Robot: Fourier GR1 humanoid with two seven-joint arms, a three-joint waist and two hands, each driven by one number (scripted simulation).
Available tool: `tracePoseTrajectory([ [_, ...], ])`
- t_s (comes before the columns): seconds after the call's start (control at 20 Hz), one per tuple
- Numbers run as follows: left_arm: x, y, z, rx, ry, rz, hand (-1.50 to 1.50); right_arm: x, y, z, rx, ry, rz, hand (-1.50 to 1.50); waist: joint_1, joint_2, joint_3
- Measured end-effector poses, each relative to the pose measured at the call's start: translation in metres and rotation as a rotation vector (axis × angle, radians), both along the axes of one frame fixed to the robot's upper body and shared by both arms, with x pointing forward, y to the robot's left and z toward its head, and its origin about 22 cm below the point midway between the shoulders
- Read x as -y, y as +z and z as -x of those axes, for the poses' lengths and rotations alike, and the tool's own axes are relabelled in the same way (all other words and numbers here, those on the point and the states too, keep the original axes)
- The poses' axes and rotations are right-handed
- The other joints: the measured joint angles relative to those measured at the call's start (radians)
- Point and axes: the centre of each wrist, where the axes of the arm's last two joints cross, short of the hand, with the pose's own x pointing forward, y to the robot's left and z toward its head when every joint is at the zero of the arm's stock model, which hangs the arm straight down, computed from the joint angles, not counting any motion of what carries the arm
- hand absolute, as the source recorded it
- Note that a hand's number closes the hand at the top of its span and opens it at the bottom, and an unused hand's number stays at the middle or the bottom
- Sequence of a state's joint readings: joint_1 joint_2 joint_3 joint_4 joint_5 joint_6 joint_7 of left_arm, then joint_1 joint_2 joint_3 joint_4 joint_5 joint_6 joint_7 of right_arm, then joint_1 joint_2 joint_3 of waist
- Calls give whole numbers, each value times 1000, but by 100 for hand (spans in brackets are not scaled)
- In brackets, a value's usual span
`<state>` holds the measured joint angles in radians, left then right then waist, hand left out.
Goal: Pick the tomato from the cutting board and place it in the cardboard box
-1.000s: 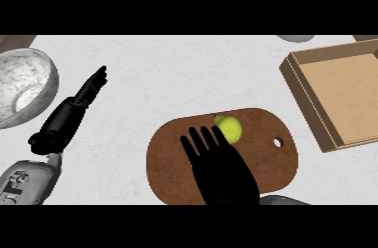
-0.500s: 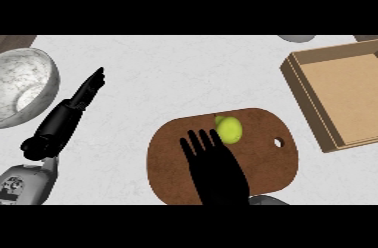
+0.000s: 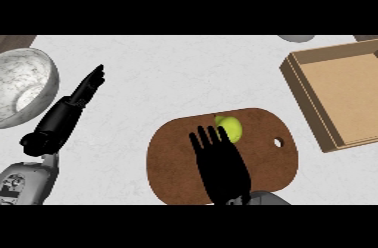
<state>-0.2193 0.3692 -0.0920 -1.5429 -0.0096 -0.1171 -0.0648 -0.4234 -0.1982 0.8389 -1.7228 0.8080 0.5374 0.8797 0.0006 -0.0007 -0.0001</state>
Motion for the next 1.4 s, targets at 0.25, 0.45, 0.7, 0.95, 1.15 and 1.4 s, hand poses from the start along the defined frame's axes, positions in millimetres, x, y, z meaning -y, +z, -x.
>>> tracePoseTrajectory([
  [0.25,4,-3,-2,-6,-2,-2,0,6,-20,-9,-16,7,10,150,1,-2,0],
  [0.45,3,-7,-1,-5,-3,5,0,8,-25,-12,32,86,-6,150,2,-4,-1],
  [0.7,4,-2,-2,6,0,-3,0,2,-32,-15,123,152,-20,150,3,-5,-1],
  [0.95,3,-4,-2,-2,12,-1,0,39,-35,15,55,495,-115,150,-10,-5,2],
  [1.15,1,-8,1,-10,17,5,0,65,-35,44,-45,787,-201,150,-13,-4,5],
  [1.4,-4,-8,3,-7,39,8,0,110,-11,57,-11,1013,-332,150,-35,-4,8],
])
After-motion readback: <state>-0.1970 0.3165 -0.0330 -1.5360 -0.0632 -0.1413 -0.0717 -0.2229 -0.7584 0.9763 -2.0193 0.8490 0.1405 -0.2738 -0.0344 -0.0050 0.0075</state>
